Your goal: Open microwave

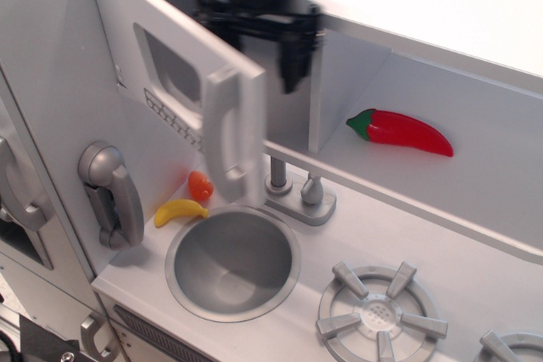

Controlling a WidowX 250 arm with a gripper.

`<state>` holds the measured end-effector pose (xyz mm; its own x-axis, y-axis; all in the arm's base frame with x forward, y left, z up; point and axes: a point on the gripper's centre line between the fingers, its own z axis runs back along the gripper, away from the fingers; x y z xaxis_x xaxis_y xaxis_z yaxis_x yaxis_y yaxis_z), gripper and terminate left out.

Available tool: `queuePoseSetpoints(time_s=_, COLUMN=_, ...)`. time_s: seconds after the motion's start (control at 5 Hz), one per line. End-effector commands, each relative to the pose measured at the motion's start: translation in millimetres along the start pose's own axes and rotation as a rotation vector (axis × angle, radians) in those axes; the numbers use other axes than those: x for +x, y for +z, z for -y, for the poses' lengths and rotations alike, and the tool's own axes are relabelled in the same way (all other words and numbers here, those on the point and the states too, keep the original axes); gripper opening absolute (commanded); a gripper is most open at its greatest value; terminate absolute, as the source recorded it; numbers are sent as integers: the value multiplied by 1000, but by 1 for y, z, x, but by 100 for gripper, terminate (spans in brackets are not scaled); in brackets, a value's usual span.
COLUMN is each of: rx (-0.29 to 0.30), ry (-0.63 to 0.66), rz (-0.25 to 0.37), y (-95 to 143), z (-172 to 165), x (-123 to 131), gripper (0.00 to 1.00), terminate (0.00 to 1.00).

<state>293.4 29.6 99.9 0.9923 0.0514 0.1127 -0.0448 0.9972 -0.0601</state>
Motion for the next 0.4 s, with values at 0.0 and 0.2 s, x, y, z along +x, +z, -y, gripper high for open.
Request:
queuePoseSetpoints(time_s=0.0, rx=19, ry=-97, rz=45, y=36, z=-41, x=-48, gripper=100, terminate=0)
queuePoseSetpoints(time_s=0.2, rx=16, ry=-128, rz=9, y=39, z=-59, x=-73, gripper=100, terminate=0)
